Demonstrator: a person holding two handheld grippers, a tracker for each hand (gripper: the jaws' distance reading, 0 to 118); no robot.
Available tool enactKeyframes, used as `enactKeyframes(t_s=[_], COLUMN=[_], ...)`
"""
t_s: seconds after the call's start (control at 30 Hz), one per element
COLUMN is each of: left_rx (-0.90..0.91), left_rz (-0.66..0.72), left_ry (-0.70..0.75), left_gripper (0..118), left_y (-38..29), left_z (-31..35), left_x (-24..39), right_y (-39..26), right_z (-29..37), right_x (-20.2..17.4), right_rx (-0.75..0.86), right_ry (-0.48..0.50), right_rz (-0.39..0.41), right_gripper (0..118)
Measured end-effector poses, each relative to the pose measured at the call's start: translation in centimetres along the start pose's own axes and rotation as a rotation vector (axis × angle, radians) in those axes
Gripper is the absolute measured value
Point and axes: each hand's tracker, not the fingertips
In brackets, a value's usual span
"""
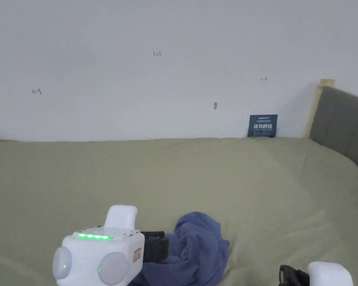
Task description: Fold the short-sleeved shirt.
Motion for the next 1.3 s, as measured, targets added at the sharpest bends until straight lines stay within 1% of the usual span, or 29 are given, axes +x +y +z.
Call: enactKeyframes(t_s=[0.03,0.1,0.13,0.17,0.2,0.23,0.3,0.33,0.43,0.57,0.8,0.93,1.1,1.23,1.3], left_rx=[0.060,0.149,0.194,0.232,0.240,0.269,0.310,0.305,0.341,0.349,0.312,0.247,0.117,-0.033,-0.090], left_rz=[0.017,0.034,0.056,0.080,0.075,0.074,0.096,0.086,0.088,0.081,0.095,0.099,0.106,0.065,0.087], left_ry=[0.037,0.086,0.108,0.141,0.162,0.178,0.229,0.219,0.273,0.312,0.312,0.294,0.251,0.179,0.166], left_gripper=[116,107,96,68,32,0,0,0,0,0,0,0,0,0,0], left_y=[-0.2,-0.9,-1.6,-2.2,-2.6,-3.2,-4.6,-5.2,-6.6,-7.6,-8.2,-8.0,-7.3,-6.1,-5.2], left_z=[2.9,8.2,10.8,13.1,14.9,16.6,18.7,19.8,22.1,23.2,22.5,19.7,13.1,4.9,0.1], left_x=[-0.9,-2.6,-3.6,-4.5,-5.2,-5.9,-7.2,-7.6,-8.2,-8.6,-9.1,-10.0,-11.5,-13.1,-14.2], right_y=[0.2,0.5,0.7,0.9,0.9,1.0,0.9,0.8,0.6,0.6,0.7,0.5,-0.2,-1.2,-1.6], right_z=[0.7,1.7,2.3,3.0,3.5,4.3,5.4,6.0,7.3,8.5,8.3,6.8,3.7,0.4,-1.2], right_x=[-0.3,-0.9,-1.3,-1.6,-1.8,-2.2,-2.8,-3.2,-4.3,-5.5,-6.1,-6.1,-6.3,-6.4,-6.2], right_rx=[0.006,0.034,0.038,0.053,0.061,0.072,0.091,0.104,0.139,0.164,0.158,0.135,0.084,0.023,-0.007], right_ry=[0.008,0.028,0.028,0.043,0.046,0.048,0.064,0.068,0.073,0.082,0.103,0.112,0.105,0.099,0.096], right_rz=[-0.007,-0.013,-0.008,0.000,0.006,0.010,0.026,0.037,0.068,0.108,0.108,0.090,0.092,0.103,0.101], right_gripper=[2,2,2,2,2,2,2,2,2,2,2,2,2,2,2])
